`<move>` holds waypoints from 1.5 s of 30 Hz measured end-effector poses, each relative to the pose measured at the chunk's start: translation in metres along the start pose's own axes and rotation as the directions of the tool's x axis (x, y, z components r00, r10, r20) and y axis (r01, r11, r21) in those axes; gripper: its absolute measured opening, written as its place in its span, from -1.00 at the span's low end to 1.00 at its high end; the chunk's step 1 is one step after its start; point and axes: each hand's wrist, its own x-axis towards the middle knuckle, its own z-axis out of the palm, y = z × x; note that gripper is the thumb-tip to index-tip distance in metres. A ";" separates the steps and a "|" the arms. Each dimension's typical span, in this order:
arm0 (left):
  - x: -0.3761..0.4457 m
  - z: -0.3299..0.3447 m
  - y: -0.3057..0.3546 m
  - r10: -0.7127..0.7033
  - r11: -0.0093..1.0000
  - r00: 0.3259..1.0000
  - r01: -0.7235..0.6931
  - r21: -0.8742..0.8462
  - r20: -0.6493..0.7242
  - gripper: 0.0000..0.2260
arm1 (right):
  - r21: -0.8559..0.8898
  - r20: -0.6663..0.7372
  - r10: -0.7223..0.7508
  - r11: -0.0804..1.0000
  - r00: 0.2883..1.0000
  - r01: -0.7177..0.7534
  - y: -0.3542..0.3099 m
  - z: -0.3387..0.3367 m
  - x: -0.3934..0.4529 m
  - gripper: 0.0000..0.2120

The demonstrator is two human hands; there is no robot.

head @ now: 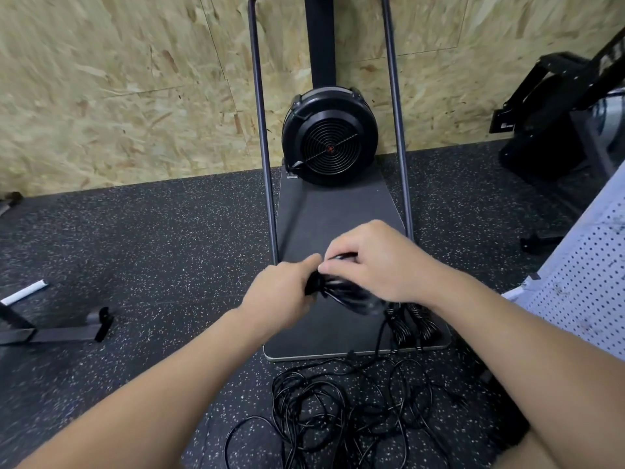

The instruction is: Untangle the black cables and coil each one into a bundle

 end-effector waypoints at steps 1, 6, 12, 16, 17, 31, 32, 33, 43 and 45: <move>-0.002 0.001 0.006 0.081 0.996 0.997 -0.081 0.028 0.016 -0.72 | 0.050 -0.017 0.010 0.999 1.000 -0.009 0.006 -0.002 0.002 -0.81; -0.011 -0.002 0.020 0.373 0.926 0.925 -0.376 -0.038 -0.078 -0.82 | 0.331 -0.008 0.198 0.926 0.980 -0.184 0.036 -0.011 0.002 -0.72; -0.011 -0.018 0.012 0.379 0.895 0.904 -0.413 -0.169 -0.197 -0.75 | 0.473 0.178 0.290 0.813 0.940 -0.340 0.068 -0.006 -0.004 -0.72; -0.015 -0.023 0.011 0.223 0.900 0.953 -0.283 -0.331 -0.206 -0.75 | 0.515 0.220 0.289 0.777 0.932 -0.362 0.087 -0.002 -0.006 -0.92; -0.016 -0.023 0.011 0.172 0.894 0.965 -0.237 -0.382 -0.196 -0.70 | 0.495 0.223 0.288 0.790 0.931 -0.363 0.092 0.002 -0.005 -0.95; 0.008 -0.016 -0.017 -0.390 0.837 0.903 0.265 -0.479 -0.182 -0.83 | -0.110 0.249 0.016 0.994 0.968 0.012 -0.010 0.010 -0.015 -0.61; 0.008 -0.015 -0.016 -0.388 0.850 0.904 0.275 -0.449 -0.180 -0.82 | -0.120 0.247 -0.004 0.992 0.969 0.035 -0.015 0.008 -0.016 -0.60; 0.007 -0.013 -0.015 -0.373 0.875 0.910 0.280 -0.395 -0.182 -0.80 | -0.133 0.238 -0.022 0.990 0.971 0.055 -0.020 0.005 -0.016 -0.57; -0.003 -0.006 0.008 0.083 0.996 0.996 -0.082 0.022 -0.034 -0.58 | 0.000 0.016 0.070 0.998 0.997 -0.070 0.010 -0.017 -0.005 -0.78; -0.009 -0.008 0.012 0.213 0.972 0.977 -0.211 -0.104 0.016 -0.49 | 0.183 0.038 0.125 0.974 0.991 -0.130 0.023 -0.021 -0.003 -0.79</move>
